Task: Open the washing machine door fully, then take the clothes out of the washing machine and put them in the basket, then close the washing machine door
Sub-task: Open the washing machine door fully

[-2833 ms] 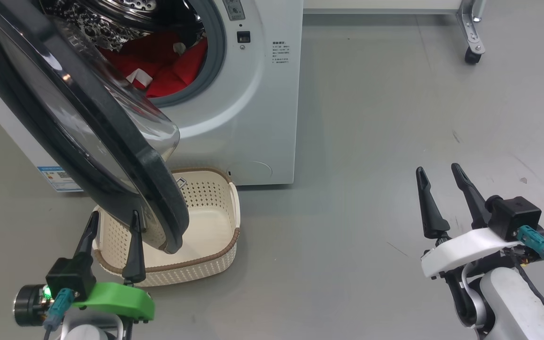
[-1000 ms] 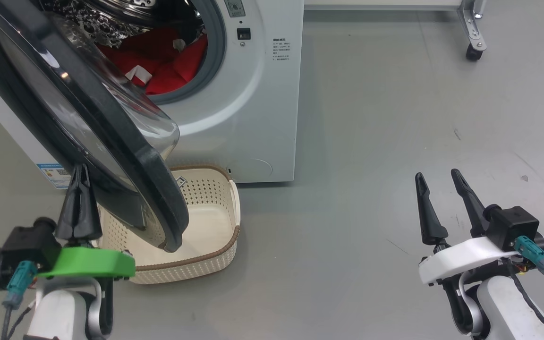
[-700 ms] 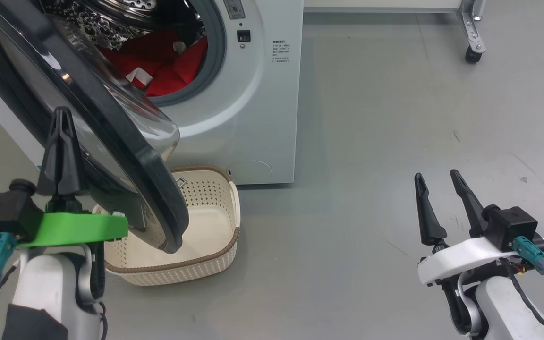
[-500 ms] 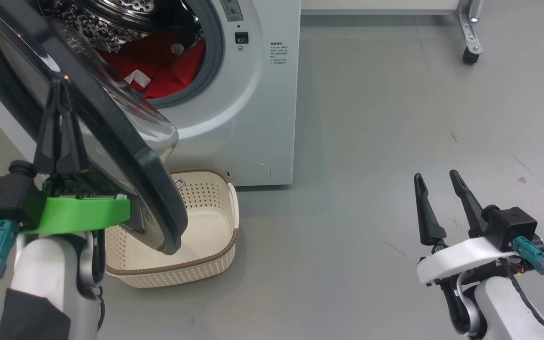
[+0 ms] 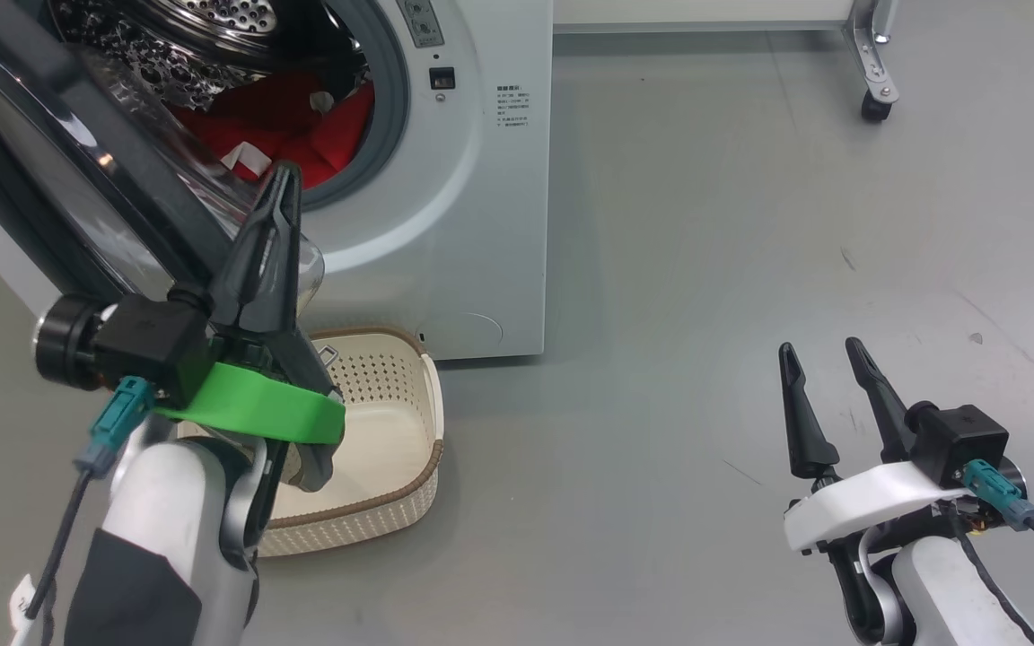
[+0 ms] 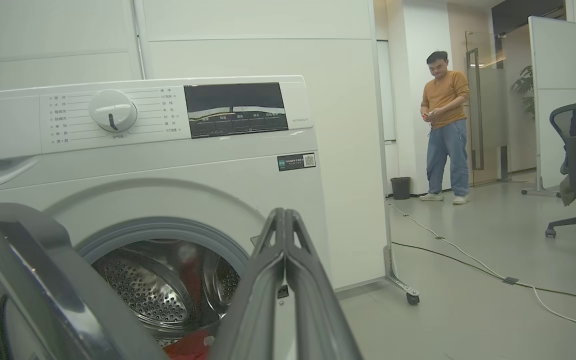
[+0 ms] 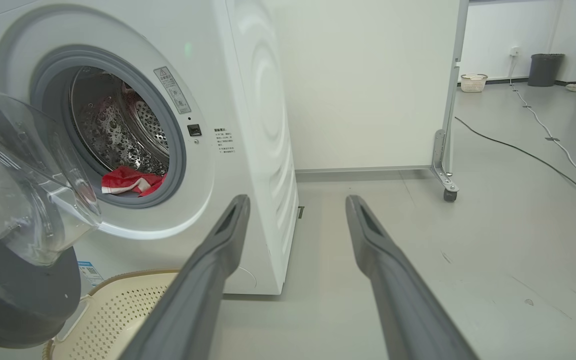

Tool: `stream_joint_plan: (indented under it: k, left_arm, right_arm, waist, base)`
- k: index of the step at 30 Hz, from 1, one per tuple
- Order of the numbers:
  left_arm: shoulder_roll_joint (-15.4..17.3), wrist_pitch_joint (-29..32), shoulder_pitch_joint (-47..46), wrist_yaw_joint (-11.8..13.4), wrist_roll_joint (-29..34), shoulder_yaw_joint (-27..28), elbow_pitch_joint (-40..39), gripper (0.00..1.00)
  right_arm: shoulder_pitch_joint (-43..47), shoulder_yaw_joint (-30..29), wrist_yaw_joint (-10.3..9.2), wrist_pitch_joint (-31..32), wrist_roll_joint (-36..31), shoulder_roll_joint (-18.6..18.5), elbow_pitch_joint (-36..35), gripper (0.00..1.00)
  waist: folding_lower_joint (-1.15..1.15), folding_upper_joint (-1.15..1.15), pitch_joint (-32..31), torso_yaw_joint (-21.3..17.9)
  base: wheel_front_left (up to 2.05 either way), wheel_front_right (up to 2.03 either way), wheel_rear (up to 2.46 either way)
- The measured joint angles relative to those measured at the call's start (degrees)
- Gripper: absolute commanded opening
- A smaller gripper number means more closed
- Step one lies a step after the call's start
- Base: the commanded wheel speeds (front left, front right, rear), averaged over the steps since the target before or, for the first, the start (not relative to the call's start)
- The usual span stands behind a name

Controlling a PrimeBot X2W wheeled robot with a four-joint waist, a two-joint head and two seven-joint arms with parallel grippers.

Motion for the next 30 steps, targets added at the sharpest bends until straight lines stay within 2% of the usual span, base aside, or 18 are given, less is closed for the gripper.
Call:
stream_joint_plan:
  k: [11, 19, 23, 30]
  left_arm:
    - [-0.35, 8.76, 5.20, -0.43, -5.52, -4.01, 6.78, 0.00]
    - [-0.41, 10.48, 6.38, -0.33, -8.58, -4.30, 9.10, 0.00]
    - [-0.43, 11.02, 6.39, 0.31, -9.92, -4.28, 10.45, 0.00]
    - [-0.53, 11.93, 6.41, 3.18, -10.48, -2.71, 12.90, 0.00]
  right_arm:
    - [0.14, -0.09, 0.53, 0.00, -0.58, 0.32, 0.76, 1.00]
    - [0.14, -0.36, 1.01, 0.00, -0.66, 0.91, 1.34, 1.00]
    - [0.14, -0.57, 1.02, 0.00, -0.74, 1.13, 1.49, 1.00]
    - [0.13, -1.31, 1.52, 0.00, -1.05, 1.53, 1.58, 1.00]
  waist:
    - [0.00, 0.00, 0.06, -0.86]
    - [0.00, 0.00, 0.27, -1.56]
    - [0.00, 0.00, 0.47, -1.93]
    - [0.00, 0.00, 1.01, -2.61]
  base:
    - [0.00, 0.00, 0.00]
    - [0.00, 0.00, 0.00]
    - [0.00, 0.00, 0.00]
    - [0.00, 0.00, 0.00]
